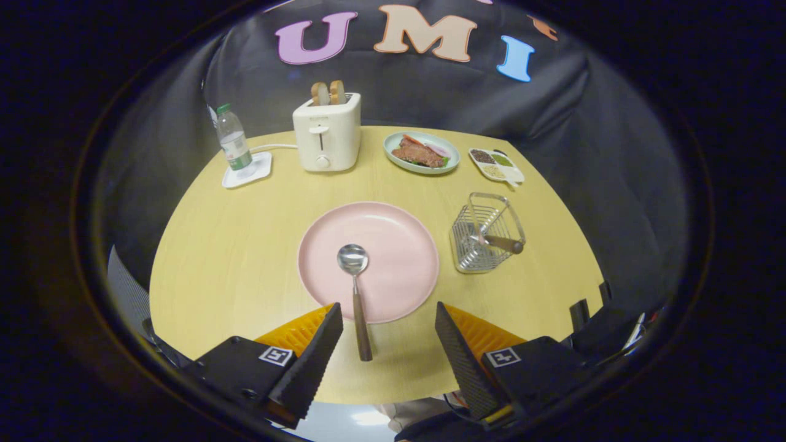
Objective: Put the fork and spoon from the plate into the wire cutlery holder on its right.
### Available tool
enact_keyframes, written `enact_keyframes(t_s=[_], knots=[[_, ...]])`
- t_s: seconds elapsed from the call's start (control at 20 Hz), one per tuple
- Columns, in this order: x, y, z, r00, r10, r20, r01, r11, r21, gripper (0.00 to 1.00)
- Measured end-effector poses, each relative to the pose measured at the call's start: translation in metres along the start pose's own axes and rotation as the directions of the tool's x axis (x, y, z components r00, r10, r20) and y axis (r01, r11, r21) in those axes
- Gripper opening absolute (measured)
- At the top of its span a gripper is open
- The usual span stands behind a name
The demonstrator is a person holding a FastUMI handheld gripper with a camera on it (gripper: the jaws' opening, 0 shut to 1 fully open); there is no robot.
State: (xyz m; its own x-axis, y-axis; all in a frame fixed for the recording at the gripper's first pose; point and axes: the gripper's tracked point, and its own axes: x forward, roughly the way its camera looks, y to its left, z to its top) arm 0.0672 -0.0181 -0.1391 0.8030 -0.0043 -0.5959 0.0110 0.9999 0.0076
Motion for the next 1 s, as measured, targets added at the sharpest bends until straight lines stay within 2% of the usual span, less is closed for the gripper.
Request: enact_keyframes(t_s=[0.35, 0.65, 0.85, 1.0], knots=[[0.026, 0.016, -0.029, 0.995, 0.025, 0.095, -0.027, 0.999, 0.024, 0.97], [0.038, 0.02, -0.041, 0.989, 0.018, 0.145, -0.01, 0.999, -0.052, 0.97], [0.046, 0.023, -0.05, 0.991, 0.028, 0.13, -0.022, 0.999, -0.046, 0.87], [0.048, 0.021, -0.055, 0.992, 0.034, 0.123, -0.032, 0.999, -0.02, 0.71]])
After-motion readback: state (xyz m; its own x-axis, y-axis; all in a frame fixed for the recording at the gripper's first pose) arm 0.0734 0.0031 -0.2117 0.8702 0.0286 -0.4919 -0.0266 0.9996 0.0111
